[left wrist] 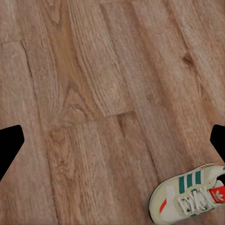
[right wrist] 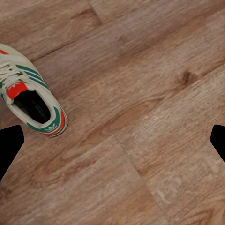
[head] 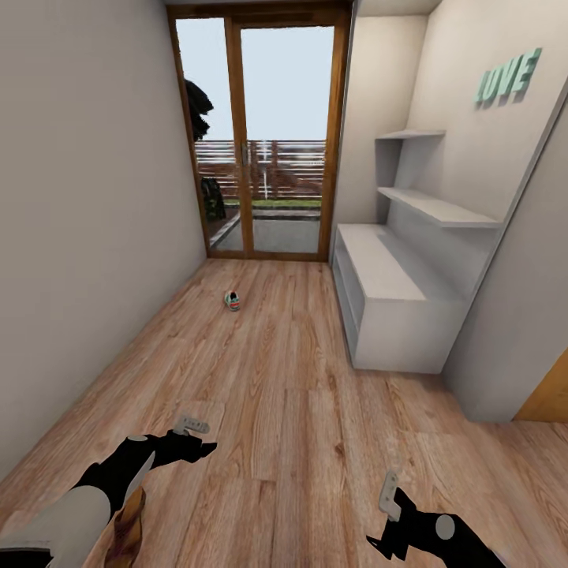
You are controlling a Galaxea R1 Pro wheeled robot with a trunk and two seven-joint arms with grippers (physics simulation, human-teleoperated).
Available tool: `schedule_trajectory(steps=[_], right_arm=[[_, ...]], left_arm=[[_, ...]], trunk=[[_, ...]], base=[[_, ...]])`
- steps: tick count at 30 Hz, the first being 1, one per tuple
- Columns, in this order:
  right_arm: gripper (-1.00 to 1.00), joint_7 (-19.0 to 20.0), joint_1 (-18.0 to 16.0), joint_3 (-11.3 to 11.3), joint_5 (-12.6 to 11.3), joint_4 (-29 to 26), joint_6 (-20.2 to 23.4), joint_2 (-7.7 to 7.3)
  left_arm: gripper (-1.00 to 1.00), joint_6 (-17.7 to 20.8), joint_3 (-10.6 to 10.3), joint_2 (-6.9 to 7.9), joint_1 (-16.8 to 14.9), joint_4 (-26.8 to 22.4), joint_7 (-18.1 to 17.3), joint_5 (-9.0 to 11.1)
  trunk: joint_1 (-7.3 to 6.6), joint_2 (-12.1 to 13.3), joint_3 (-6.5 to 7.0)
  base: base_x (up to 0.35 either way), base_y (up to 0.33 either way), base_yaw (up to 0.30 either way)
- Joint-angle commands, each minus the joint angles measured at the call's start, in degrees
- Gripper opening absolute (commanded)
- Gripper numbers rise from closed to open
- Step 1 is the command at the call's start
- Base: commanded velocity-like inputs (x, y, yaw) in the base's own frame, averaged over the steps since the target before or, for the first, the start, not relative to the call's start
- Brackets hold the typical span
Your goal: Pick up the two gym shoes and the two sandals from the corridor floor and place them onto the hallstand (shoe rack) in the corridor, making sure they are on the rack and not on the floor. Arrange them so the two gym shoes are next to each other and the two sandals are next to each other.
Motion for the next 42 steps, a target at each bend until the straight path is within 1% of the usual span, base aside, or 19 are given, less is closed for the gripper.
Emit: schedule_trajectory(steps=[1, 23, 31, 39, 42], right_arm=[[1.00, 0.05, -0.03, 0.02, 0.61, -0.04, -0.45, 0.00], [1.00, 0.05, -0.03, 0.11, 0.78, 0.05, -0.50, 0.22], [1.00, 0.10, -0.03, 0.24, 0.81, 0.56, -0.50, 0.32], [1.00, 0.13, -0.03, 0.43, 0.98, 1.82, -0.52, 1.22], [1.00, 0.14, -0.03, 1.44, 1.23, 2.61, -0.51, 1.70]], left_arm=[[1.00, 0.20, -0.12, 0.03, 0.00, -0.13, -0.17, -0.30], [1.00, 0.15, -0.15, 0.02, -0.02, -0.19, -0.17, -0.28], [1.00, 0.15, -0.20, 0.02, -0.04, -0.19, -0.32, -0.24], [1.00, 0.21, -0.16, 0.06, -0.04, -0.19, -2.59, -0.38], [1.00, 0.22, -0.14, 0.17, -0.04, -0.19, -3.41, -0.42]], trunk=[[0.22, -0.44, -0.24], [5.05, -9.26, -4.19], [6.81, -12.47, -5.85], [8.56, -15.68, -7.56], [9.22, -16.88, -8.13]], base=[[0.000, 0.000, 0.000], [0.000, 0.000, 0.000], [0.000, 0.000, 0.000], [0.000, 0.000, 0.000], [0.000, 0.000, 0.000]])
